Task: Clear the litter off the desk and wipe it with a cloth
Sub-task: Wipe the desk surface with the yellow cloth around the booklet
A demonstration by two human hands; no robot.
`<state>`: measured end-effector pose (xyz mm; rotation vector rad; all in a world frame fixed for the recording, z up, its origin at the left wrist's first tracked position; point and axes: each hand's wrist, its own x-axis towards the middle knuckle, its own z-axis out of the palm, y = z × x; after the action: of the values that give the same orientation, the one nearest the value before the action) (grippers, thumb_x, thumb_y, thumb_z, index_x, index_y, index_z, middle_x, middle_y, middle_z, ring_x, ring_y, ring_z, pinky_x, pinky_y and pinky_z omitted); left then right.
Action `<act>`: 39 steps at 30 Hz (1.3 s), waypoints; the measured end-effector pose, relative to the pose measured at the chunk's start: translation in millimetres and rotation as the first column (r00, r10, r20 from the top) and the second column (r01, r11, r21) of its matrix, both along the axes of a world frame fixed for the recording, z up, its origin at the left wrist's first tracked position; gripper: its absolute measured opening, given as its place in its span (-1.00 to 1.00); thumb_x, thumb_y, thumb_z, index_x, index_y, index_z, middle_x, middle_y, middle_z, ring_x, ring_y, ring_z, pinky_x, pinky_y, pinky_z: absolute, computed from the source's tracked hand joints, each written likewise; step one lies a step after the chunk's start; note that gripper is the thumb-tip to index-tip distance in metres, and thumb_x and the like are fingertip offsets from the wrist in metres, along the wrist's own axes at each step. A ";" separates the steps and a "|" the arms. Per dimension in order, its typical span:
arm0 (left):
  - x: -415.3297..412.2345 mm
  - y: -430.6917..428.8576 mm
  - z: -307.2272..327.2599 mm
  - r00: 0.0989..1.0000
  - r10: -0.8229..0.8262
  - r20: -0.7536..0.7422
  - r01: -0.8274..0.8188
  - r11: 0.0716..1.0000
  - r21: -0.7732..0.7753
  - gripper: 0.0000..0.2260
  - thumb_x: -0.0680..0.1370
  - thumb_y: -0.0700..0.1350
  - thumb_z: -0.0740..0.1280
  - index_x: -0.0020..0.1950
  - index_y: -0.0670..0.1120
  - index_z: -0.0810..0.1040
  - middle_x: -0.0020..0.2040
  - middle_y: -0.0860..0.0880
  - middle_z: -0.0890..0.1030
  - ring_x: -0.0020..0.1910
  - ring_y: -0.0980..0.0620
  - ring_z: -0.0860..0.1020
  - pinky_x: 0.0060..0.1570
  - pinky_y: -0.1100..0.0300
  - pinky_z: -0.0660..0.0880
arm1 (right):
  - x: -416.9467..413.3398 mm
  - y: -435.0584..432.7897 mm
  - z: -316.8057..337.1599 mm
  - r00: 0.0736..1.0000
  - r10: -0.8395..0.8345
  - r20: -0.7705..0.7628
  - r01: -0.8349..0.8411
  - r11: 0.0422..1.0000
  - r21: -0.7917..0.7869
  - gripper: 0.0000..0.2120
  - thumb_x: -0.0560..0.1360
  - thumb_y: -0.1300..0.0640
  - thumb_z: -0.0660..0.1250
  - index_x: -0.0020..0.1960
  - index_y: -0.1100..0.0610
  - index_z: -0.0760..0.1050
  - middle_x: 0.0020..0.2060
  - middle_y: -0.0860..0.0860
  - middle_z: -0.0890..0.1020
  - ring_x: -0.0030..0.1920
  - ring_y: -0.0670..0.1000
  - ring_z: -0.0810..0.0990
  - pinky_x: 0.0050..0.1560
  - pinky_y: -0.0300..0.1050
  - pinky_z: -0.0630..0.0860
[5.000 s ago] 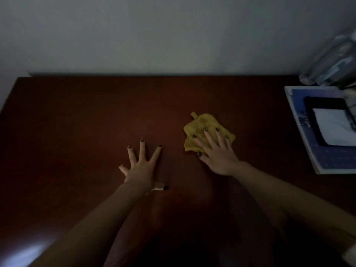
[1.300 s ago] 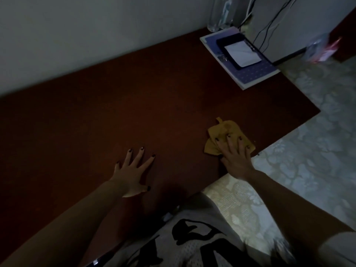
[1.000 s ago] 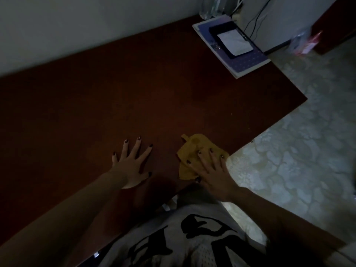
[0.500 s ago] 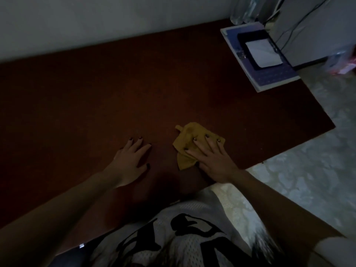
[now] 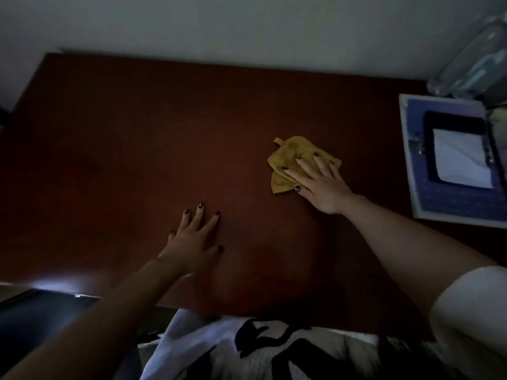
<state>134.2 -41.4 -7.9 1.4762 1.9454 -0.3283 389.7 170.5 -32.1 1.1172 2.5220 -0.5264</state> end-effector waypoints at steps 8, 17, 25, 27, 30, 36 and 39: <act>12.8 -7.0 -4.4 0.997 0.071 -0.010 -0.071 0.997 -0.014 -0.26 0.55 0.20 0.19 0.50 0.20 -0.28 0.51 0.00 -0.38 0.49 -0.13 -0.34 0.38 -0.31 0.01 | -4.1 -61.9 -1.5 0.918 -0.039 -0.394 0.142 0.961 0.236 -0.64 0.53 0.20 0.28 0.32 0.07 0.47 0.30 0.08 0.50 0.41 0.21 0.31 0.43 0.12 0.16; 7.8 -4.8 -0.3 0.999 0.032 0.016 -0.031 0.997 -0.069 -0.19 0.52 0.23 0.22 0.47 0.17 -0.35 0.47 0.02 -0.45 0.47 -0.15 -0.38 0.39 -0.30 -0.02 | 62.1 -158.7 -0.7 0.820 0.345 -0.457 -0.217 0.926 0.310 -0.76 0.45 0.03 0.32 0.09 -0.03 0.63 0.08 -0.09 0.65 0.17 -0.04 0.58 0.10 -0.14 0.52; 3.9 -1.1 5.4 1.000 -0.004 0.009 0.005 0.990 -0.140 -0.21 0.54 0.22 0.21 0.49 0.17 -0.34 0.49 0.00 -0.44 0.48 -0.17 -0.35 0.42 -0.29 0.02 | 22.9 -52.1 21.8 0.959 0.010 -0.284 0.086 0.942 0.324 -0.76 0.53 0.07 0.29 0.18 -0.02 0.56 0.23 -0.02 0.55 0.29 0.06 0.46 0.13 0.02 0.48; 3.2 0.8 7.5 1.000 -0.019 0.007 0.020 0.988 -0.154 -0.22 0.55 0.21 0.20 0.50 0.14 -0.33 0.50 -0.03 -0.42 0.48 -0.20 -0.33 0.42 -0.28 0.06 | 16.6 -40.2 23.4 0.982 -0.029 -0.189 0.095 0.931 0.351 -0.73 0.54 0.04 0.25 0.22 0.00 0.52 0.23 0.04 0.48 0.27 0.11 0.39 0.20 0.05 0.36; 4.1 -0.3 8.1 0.999 -0.045 -0.024 0.041 0.987 -0.154 -0.25 0.55 0.24 0.17 0.49 0.18 -0.32 0.50 -0.02 -0.41 0.50 -0.17 -0.30 0.41 -0.30 0.07 | 7.5 -55.1 23.0 0.964 -0.150 -0.218 0.225 0.899 0.375 -0.77 0.55 0.09 0.25 0.17 0.08 0.52 0.20 0.09 0.50 0.19 0.12 0.44 0.10 -0.01 0.44; 6.8 -2.8 7.2 0.994 -0.080 -0.078 0.068 0.987 -0.144 -0.27 0.52 0.32 0.11 0.47 0.24 -0.34 0.49 0.04 -0.42 0.51 -0.11 -0.30 0.36 -0.38 0.05 | 7.2 -132.6 14.9 0.947 0.038 -0.319 0.135 0.854 0.502 -0.88 0.32 0.21 0.51 -0.20 0.07 0.58 -0.31 0.00 0.59 -0.29 0.03 0.57 -0.38 -0.15 0.51; 6.1 -3.1 5.1 0.998 -0.054 -0.038 0.048 0.990 -0.135 -0.25 0.50 0.33 0.13 0.47 0.25 -0.34 0.49 0.05 -0.43 0.50 -0.11 -0.32 0.34 -0.39 0.04 | 29.5 -174.1 1.8 0.903 0.268 -0.336 -0.048 0.839 0.541 -0.89 0.34 0.20 0.46 -0.21 0.04 0.56 -0.30 0.00 0.56 -0.29 0.04 0.53 -0.29 -0.12 0.46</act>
<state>140.3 -44.5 -2.8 1.4435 1.8816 -0.5070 419.2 -3.6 -30.4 1.0197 3.2152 0.0014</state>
